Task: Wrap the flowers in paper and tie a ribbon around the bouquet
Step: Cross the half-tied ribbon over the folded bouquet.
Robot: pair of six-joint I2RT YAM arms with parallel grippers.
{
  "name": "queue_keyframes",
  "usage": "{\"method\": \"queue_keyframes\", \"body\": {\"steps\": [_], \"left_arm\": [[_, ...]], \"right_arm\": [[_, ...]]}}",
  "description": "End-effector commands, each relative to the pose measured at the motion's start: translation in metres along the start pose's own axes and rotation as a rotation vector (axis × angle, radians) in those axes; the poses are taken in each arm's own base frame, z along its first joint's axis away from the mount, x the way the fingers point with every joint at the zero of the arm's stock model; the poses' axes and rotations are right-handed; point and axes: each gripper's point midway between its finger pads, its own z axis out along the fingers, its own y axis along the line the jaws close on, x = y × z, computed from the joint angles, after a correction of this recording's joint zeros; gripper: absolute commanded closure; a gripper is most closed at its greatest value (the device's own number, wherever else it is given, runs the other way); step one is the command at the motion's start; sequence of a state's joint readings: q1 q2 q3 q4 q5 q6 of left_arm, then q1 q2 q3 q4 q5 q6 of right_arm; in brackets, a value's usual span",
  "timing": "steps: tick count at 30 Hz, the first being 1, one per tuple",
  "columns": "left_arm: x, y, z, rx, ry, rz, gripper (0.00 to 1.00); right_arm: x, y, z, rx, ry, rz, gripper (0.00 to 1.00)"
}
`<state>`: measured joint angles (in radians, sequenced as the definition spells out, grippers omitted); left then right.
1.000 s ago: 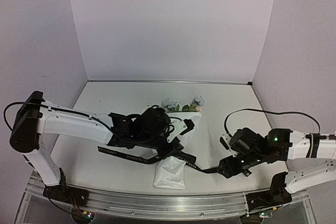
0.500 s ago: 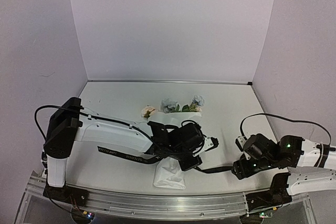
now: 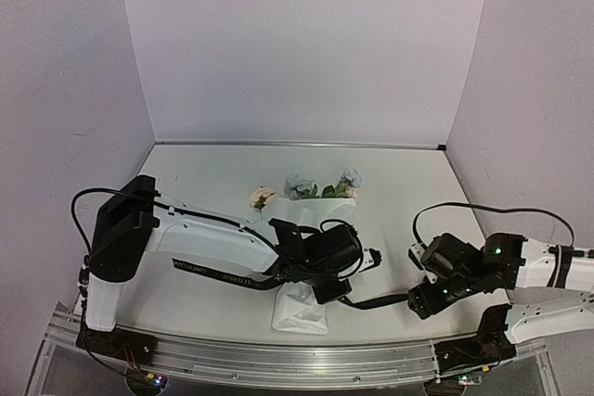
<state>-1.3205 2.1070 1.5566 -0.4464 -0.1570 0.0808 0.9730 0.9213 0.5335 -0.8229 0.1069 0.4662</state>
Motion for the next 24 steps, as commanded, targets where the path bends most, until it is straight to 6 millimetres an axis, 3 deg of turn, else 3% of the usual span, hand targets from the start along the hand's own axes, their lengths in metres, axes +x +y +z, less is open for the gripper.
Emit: {"method": "queue_keyframes", "body": {"steps": [1,6,14,24], "left_arm": [[-0.036,0.016,-0.039,-0.052,-0.167,-0.033,1.0],[-0.043,0.025,-0.059,-0.049,-0.251,-0.095,1.0],[-0.044,0.043,-0.078,-0.024,-0.324,-0.198,1.0],[-0.046,0.048,-0.088,0.01,-0.365,-0.232,1.0]], "right_arm": [[-0.025,0.009,-0.009,-0.016,-0.007,-0.079,0.23],[-0.036,0.023,-0.003,-0.058,0.055,-0.163,0.26],[-0.034,0.043,0.025,-0.172,0.127,-0.116,0.29],[-0.03,0.02,0.047,-0.042,0.114,-0.168,0.31]]}}
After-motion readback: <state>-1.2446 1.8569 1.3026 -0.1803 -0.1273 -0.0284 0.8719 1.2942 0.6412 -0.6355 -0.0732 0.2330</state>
